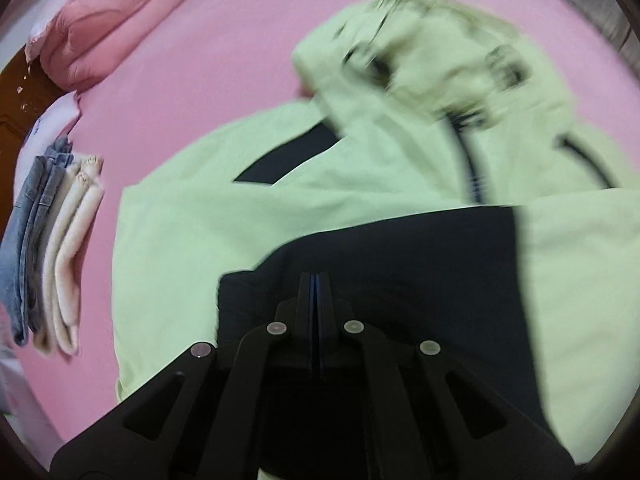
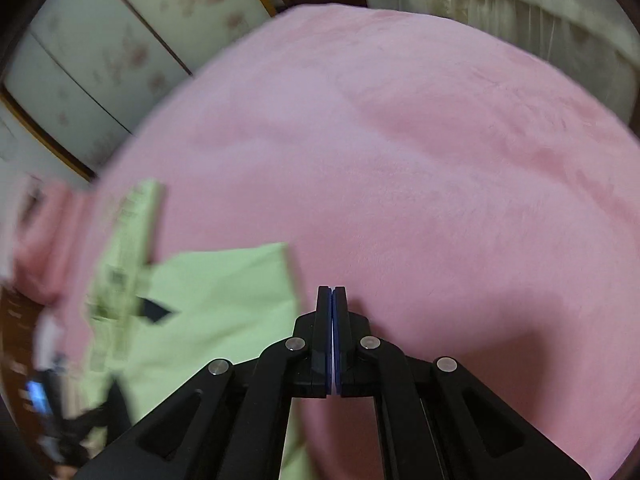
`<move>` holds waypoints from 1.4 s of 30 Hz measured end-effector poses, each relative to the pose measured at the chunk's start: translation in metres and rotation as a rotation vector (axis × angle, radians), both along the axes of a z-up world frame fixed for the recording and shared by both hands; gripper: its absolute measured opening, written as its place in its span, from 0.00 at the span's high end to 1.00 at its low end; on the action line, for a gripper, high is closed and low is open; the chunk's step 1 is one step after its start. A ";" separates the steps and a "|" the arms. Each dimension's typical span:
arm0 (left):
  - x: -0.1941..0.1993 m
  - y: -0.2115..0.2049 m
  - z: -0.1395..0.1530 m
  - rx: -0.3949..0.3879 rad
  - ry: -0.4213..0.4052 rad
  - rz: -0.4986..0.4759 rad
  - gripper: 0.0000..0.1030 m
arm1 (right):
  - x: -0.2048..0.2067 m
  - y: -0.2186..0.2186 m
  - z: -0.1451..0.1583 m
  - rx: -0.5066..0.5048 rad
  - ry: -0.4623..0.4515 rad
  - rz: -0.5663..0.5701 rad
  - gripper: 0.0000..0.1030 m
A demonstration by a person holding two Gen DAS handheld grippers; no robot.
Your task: Fold large clothes
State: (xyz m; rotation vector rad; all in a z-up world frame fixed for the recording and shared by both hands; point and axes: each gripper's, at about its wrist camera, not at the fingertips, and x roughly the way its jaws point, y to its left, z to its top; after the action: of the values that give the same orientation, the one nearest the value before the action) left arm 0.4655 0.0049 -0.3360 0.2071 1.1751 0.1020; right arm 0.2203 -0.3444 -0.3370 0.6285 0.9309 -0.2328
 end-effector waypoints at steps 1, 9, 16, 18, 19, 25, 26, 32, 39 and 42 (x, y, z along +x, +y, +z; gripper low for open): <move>-0.015 -0.001 0.015 -0.032 -0.023 -0.010 0.99 | -0.008 0.007 0.004 0.039 -0.029 0.038 1.00; -0.050 -0.005 -0.019 -0.048 0.099 0.031 0.99 | -0.024 0.110 -0.043 0.042 0.083 0.338 1.00; -0.038 0.024 -0.027 -0.015 0.123 0.060 0.99 | -0.046 0.086 -0.050 -0.056 0.098 0.087 1.00; -0.034 0.036 -0.031 -0.076 0.127 0.107 0.99 | -0.047 0.081 -0.049 -0.135 0.116 0.075 1.00; -0.032 0.041 -0.031 -0.105 0.127 0.128 0.99 | -0.047 0.076 -0.049 -0.144 0.123 0.076 1.00; -0.034 0.040 -0.030 -0.067 0.138 0.127 0.99 | -0.070 0.044 -0.013 -0.158 0.140 0.038 1.00; -0.038 0.034 -0.027 -0.050 0.148 0.130 0.99 | -0.074 0.045 -0.011 -0.152 0.140 0.036 1.00; -0.085 0.027 0.006 -0.046 0.184 0.148 0.97 | -0.129 0.049 0.024 -0.125 0.170 0.080 0.96; -0.150 0.005 0.078 -0.015 0.155 0.132 0.45 | -0.183 0.067 0.054 -0.031 0.251 0.078 0.76; -0.180 0.000 0.113 -0.016 0.114 0.121 0.43 | -0.209 0.079 0.078 -0.046 0.265 0.112 0.45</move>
State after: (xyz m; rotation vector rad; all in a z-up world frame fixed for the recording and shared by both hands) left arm 0.2857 0.0052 -0.2233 0.1290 1.3018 0.1897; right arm 0.0114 -0.2656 -0.2592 0.5078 1.2090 -0.2400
